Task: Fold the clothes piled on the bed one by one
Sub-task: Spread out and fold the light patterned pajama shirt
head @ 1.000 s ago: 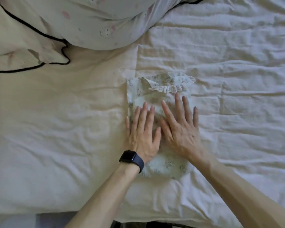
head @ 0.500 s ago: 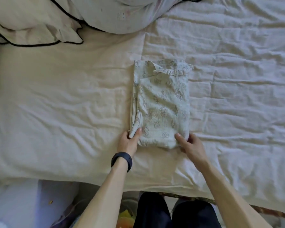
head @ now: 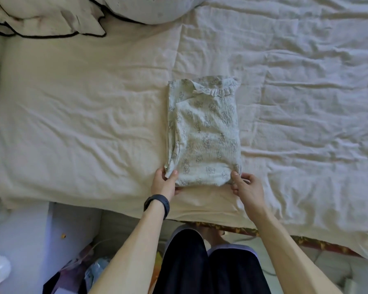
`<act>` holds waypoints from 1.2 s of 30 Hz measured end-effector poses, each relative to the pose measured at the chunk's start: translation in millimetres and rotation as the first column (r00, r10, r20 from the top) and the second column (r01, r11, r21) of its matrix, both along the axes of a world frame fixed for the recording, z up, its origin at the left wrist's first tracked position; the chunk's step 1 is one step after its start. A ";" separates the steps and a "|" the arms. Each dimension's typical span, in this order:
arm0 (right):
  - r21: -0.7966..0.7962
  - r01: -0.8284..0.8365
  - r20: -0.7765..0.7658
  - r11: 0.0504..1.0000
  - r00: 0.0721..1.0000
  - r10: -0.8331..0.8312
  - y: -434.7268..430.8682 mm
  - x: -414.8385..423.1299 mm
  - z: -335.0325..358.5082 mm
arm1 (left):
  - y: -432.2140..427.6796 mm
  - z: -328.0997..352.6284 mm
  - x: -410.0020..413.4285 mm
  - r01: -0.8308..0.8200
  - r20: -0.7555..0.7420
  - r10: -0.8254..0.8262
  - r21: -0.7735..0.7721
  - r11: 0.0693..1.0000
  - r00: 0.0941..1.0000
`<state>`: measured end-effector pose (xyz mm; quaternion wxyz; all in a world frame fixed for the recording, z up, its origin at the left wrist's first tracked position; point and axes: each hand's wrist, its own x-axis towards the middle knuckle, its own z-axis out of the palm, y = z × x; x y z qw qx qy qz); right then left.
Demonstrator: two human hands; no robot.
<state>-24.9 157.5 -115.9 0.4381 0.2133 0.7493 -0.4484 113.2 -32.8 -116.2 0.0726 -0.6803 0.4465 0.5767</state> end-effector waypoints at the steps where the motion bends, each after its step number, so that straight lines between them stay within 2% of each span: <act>1: 0.017 -0.022 0.001 1.000 1.000 0.022 4.8 2.3 1.8 | 3.2 1.1 4.5 0.012 0.000 -0.012 0.014 1.000 1.000; 6: -0.001 -0.018 -0.036 1.000 0.999 0.018 17.9 9.7 13.8 | 23.5 9.1 22.2 0.024 0.000 -0.024 -0.090 0.996 1.000; 10: 0.168 -0.156 -0.178 0.973 0.966 0.185 39.0 33.1 21.8 | 56.0 15.3 41.4 0.149 0.065 -0.142 -0.111 0.983 0.988; 13: 0.201 -0.250 -0.132 0.947 0.951 0.279 56.1 43.1 13.2 | 69.3 8.6 49.8 0.256 0.145 -0.242 -0.086 0.963 0.959; 17: 0.051 -0.310 -0.025 0.949 0.950 0.312 63.8 32.6 4.1 | 66.0 -1.6 46.8 0.131 0.089 -0.131 0.006 0.991 0.987; 20: -0.034 -0.159 0.060 0.987 0.985 0.160 64.6 29.2 7.7 | 65.5 -0.9 49.2 0.040 0.067 -0.046 0.085 0.996 0.997; 23: 0.007 -0.079 -0.037 0.997 0.996 0.079 61.6 19.8 31.8 | 58.6 23.8 51.7 -0.014 -0.027 0.015 0.028 1.000 1.000; 27: -0.144 -0.221 -0.228 0.964 0.956 0.185 36.0 -15.7 69.0 | 26.0 65.4 25.2 0.031 -0.279 -0.060 -0.106 0.994 0.958; 29: -0.208 -0.282 -0.267 0.936 0.938 0.223 13.9 -43.1 79.8 | 2.8 81.8 -1.9 0.029 -0.362 -0.041 -0.039 0.999 0.931; 31: -0.302 -0.324 -0.205 0.897 0.941 0.271 -3.4 -73.0 85.6 | -24.9 93.6 -25.9 0.065 -0.441 -0.019 0.089 0.994 0.897; 32: -0.361 -0.328 -0.152 0.873 0.944 0.292 -10.0 -87.1 87.3 | -38.8 96.2 -35.8 0.117 -0.477 -0.047 0.118 0.986 0.878; 34: -0.328 -0.416 -0.212 0.848 0.907 0.363 -19.6 -110.7 81.4 | -65.2 92.1 -53.7 0.309 -0.443 -0.279 -0.004 0.951 0.852; 35: -0.234 -0.483 -0.310 0.844 0.859 0.406 -25.3 -119.4 74.3 | -76.1 86.5 -63.5 0.407 -0.358 -0.426 -0.133 0.904 0.831; 36: -0.137 -0.519 -0.404 0.843 0.807 0.431 -32.5 -126.5 67.4 | -85.6 78.6 -74.8 0.498 -0.210 -0.556 -0.273 0.823 0.804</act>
